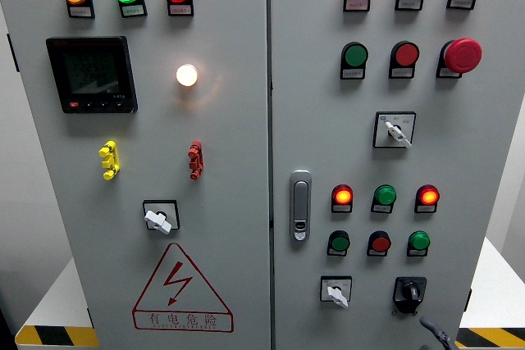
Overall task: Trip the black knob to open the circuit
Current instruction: 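Reach the right hand up to the black rotary knob at the bottom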
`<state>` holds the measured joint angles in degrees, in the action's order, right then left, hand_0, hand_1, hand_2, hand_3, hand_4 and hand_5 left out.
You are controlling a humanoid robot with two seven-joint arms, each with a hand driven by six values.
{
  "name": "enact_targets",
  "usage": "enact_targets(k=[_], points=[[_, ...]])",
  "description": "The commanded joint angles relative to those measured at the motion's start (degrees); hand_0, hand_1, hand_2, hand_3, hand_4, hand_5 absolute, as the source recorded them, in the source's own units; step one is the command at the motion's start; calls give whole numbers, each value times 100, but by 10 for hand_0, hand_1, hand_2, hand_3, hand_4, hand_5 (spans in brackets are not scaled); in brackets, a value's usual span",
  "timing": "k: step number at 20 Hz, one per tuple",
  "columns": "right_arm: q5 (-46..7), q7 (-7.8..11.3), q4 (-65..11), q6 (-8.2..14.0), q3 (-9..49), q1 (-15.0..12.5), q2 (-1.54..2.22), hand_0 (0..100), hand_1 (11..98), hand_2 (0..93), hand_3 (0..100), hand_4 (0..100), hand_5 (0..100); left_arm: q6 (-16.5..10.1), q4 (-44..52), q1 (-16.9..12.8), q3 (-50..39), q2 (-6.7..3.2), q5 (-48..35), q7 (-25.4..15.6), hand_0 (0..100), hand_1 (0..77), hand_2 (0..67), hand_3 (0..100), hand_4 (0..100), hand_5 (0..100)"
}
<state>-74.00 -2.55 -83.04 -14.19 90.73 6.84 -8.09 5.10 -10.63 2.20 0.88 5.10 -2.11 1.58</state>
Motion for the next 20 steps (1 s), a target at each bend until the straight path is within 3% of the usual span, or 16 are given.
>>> enact_targets(k=[1,9,20], points=[[0,0,103,13,6,141,0,859,584,0,812,966,992,0,0,0,0,0,0,0,0,0,194,263,97,86],[9,-79,192,13,-29,379,-9,873,578,0,813,967,993,0,0,0,0,0,0,0,0,0,194,263,97,87],[18,-149,183,13,-161,379,-9,888,568,0,819,970,995,0,0,0,0,0,0,0,0,0,194,263,97,86]])
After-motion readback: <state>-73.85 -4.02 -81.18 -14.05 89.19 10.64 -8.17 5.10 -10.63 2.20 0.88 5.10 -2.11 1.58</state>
